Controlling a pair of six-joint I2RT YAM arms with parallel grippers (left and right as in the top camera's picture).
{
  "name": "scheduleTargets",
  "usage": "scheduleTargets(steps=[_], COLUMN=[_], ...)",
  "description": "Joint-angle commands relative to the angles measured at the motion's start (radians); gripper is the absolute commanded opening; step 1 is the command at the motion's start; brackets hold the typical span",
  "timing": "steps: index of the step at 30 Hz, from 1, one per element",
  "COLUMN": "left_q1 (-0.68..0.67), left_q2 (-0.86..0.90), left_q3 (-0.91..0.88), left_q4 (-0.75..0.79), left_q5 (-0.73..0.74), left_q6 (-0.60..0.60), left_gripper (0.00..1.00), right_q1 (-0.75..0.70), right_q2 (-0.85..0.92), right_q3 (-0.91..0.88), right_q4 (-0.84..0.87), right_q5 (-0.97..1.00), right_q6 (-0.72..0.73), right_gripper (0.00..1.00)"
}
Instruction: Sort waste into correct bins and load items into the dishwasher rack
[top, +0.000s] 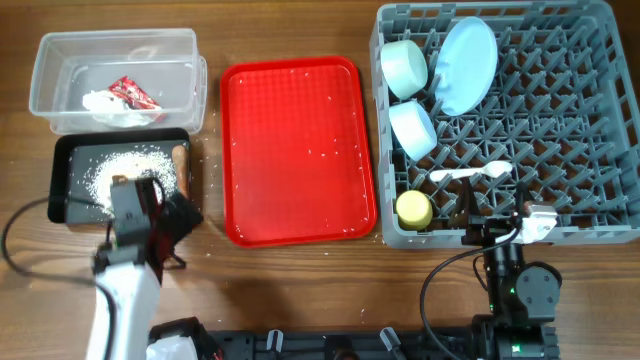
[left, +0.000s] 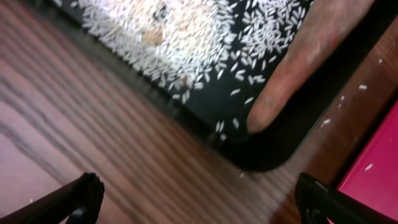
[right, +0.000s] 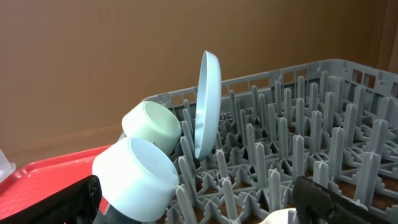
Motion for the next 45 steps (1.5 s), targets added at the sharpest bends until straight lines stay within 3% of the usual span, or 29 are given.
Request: scheduleTargets(steps=[1,8,12,18,27,39,45], left_q1=[-0.008,-0.084,-0.124,-0.163,-0.163,-0.163,-0.163], left_q2=[-0.207,-0.504,-0.712,-0.893,-1.0,-1.028,-1.028], left_q3=[-0.096,-0.182,-0.207,-0.208,-0.399,-0.43,-0.487], left_q4=[0.015,-0.123,-0.086,0.051,0.476,0.471,0.555], left_q5=[-0.035,-0.039,-0.049,-0.047,-0.011,-0.005,-0.005], left_q6=[0.002,0.002,0.014,0.137,0.14,0.163,0.163], left_gripper=[1.0,1.0,1.0,1.0,1.0,1.0,1.0], right_q1=[-0.004,-0.004,-0.004,-0.004,-0.004,-0.004,-0.004], right_q2=[-0.01,-0.01,-0.01,-0.01,-0.01,-0.01,-0.01], right_q3=[-0.003,-0.003,-0.003,-0.003,-0.003,-0.003,-0.003], right_q4=[0.006,0.006,0.006,0.006,0.006,0.006,0.006], right_q5=[0.002,0.002,0.002,0.002,0.002,0.002,0.002], right_q6=[-0.014,-0.013,-0.013,-0.013,-0.013,-0.013,-0.013], right_gripper=[1.0,1.0,1.0,1.0,1.0,1.0,1.0])
